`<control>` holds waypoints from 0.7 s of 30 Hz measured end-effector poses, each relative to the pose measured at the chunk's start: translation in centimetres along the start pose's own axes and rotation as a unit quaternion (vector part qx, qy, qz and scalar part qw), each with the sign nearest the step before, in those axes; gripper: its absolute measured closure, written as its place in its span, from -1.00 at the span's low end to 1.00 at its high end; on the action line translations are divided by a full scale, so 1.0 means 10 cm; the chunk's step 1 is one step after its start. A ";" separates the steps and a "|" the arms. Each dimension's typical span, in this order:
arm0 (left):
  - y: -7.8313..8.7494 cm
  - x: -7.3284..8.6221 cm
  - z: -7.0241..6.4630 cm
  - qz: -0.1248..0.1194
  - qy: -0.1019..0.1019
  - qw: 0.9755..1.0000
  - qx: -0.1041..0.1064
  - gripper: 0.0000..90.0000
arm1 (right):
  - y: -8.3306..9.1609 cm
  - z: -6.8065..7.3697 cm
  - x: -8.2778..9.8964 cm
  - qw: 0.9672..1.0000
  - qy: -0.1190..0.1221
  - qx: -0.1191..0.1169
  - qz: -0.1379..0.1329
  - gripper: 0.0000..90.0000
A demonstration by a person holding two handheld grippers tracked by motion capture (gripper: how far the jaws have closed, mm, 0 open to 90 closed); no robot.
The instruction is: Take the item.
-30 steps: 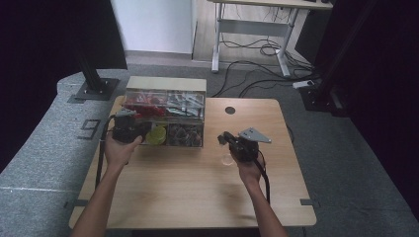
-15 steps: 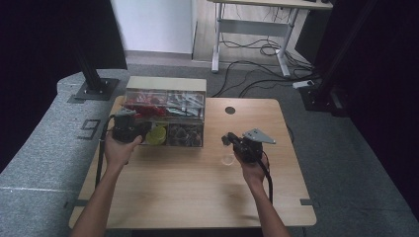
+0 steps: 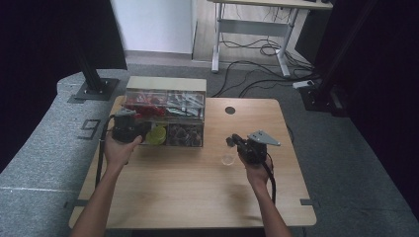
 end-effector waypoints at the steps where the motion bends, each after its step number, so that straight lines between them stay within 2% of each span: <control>1: 0.00 0.00 0.00 0.000 -0.001 1.000 -0.001 0.98 | 0.00 0.00 0.01 1.000 0.000 0.000 0.001 0.97; 5: 0.00 0.00 -0.01 0.001 -0.005 1.000 -0.007 0.98 | -0.01 0.00 0.03 1.000 0.000 0.000 0.005 0.94; 8: 0.00 -0.01 -0.02 0.001 -0.006 1.000 -0.009 0.98 | -0.01 0.01 0.03 1.000 0.005 -0.002 0.010 0.68; 11: 0.00 0.00 -0.01 0.001 -0.006 1.000 -0.007 0.98 | -0.02 0.02 0.04 1.000 0.006 0.000 0.010 0.56; 17: 0.00 0.01 -0.01 0.002 -0.003 1.000 -0.003 0.98 | 0.00 0.03 0.04 1.000 0.006 0.004 0.007 0.48; 21: 0.00 0.01 0.00 0.000 0.001 1.000 0.003 0.98 | 0.02 0.03 0.08 1.000 0.007 0.005 0.004 0.35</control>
Point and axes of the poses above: each handheld gripper's, and its own axes: y roughly backward along the jaws, x roughly out of its underside, z roughly to its left, the point moved 2 cm from there along -y, roughly forward along the jaws, and after that the axes turned 8 degrees about z, right-handed, at the moved point
